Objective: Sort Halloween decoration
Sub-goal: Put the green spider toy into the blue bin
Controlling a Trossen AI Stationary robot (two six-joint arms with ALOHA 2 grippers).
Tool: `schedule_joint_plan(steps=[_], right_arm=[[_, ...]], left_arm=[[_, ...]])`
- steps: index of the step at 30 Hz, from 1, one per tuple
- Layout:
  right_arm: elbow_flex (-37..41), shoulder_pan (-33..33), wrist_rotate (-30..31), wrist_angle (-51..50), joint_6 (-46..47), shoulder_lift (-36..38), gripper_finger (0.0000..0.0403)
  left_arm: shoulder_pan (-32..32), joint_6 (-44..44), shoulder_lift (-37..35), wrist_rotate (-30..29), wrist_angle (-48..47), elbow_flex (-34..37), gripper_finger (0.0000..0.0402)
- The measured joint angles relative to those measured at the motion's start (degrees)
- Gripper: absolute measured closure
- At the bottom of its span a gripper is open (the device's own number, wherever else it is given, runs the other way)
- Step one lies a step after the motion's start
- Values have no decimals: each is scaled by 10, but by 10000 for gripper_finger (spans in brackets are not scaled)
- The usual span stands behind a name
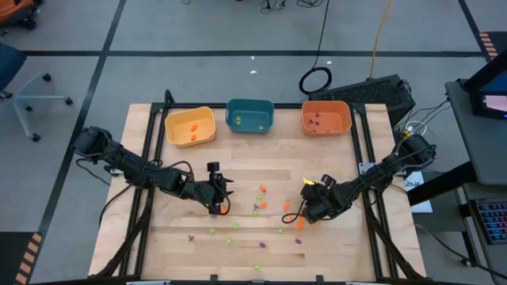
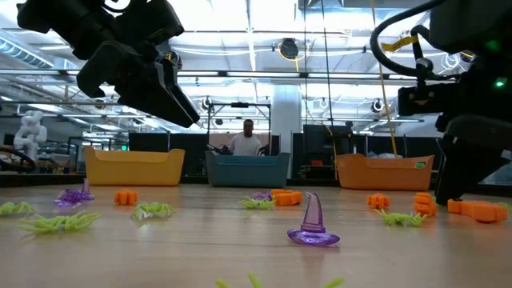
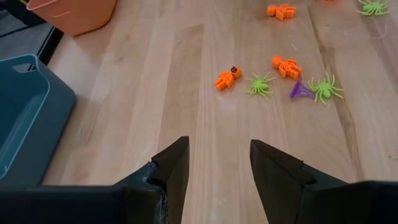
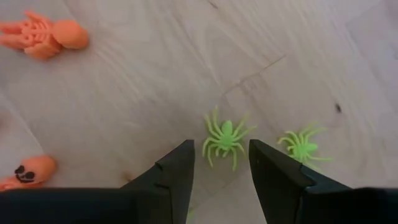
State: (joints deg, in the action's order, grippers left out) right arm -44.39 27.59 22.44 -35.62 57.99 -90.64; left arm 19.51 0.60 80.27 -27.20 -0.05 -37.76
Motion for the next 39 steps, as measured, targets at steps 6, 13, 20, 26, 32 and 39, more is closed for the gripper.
schedule_joint_plan(steps=[6,13,20,26,32,39], right_arm=[[4,-18,-28,15,-3,1,261],[4,-31,-44,24,3,0,261],[5,-36,-59,27,13,0,278],[5,-36,-61,31,13,-1,325],[5,-36,-62,31,9,-1,354],[4,-36,-62,32,-3,5,375]], left_arm=[[0,0,0,0,0,0,233],[0,0,0,0,0,0,233],[0,1,0,0,0,0,233],[0,1,0,0,0,0,233],[0,1,0,0,0,0,233],[0,1,0,0,0,0,233]])
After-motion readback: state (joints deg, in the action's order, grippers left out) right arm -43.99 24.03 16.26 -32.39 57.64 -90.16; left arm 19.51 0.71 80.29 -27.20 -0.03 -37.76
